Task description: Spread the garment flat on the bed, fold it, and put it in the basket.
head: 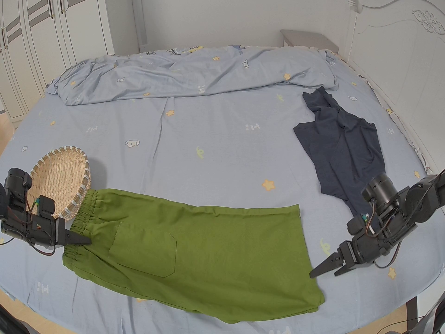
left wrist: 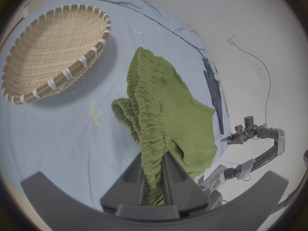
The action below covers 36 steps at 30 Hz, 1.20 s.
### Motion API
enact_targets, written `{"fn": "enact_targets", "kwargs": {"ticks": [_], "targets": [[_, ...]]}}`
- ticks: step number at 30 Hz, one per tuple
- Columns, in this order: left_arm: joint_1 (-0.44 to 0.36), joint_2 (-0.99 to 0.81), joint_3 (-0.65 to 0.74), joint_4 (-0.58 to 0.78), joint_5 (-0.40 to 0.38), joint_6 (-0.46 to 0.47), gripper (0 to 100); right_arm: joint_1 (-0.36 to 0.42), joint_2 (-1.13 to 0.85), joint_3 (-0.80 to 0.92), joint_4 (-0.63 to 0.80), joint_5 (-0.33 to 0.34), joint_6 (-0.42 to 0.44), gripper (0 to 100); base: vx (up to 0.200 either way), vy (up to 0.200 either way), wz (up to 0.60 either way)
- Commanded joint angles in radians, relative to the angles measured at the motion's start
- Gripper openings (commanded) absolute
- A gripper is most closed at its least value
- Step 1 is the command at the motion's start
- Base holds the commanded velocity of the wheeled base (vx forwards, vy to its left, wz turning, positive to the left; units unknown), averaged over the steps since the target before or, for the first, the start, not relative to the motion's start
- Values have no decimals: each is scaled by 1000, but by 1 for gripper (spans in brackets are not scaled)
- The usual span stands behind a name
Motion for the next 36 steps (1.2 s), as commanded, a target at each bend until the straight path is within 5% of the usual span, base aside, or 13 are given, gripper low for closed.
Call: {"fn": "enact_targets", "kwargs": {"ticks": [1,6,12,17,27,36], "targets": [[0,-160,-113,194,26,-7,0,-22,-73,-157,1,-207,22,100,0,0,0],[8,-163,-171,302,103,-1,0,-65,-93,-159,-2,-181,41,100,0,0,0],[85,-129,-171,305,105,97,0,-99,-112,-151,1,-150,44,100,0,0,0],[62,-145,-165,306,101,97,0,-89,-116,-149,3,-152,45,100,0,0,0],[-293,-235,-242,311,264,-171,0,-88,-116,-145,4,-152,45,100,0,0,0],[-567,-320,-296,300,322,-196,0,-94,-115,-140,0,-155,44,100,0,0,0]]}}
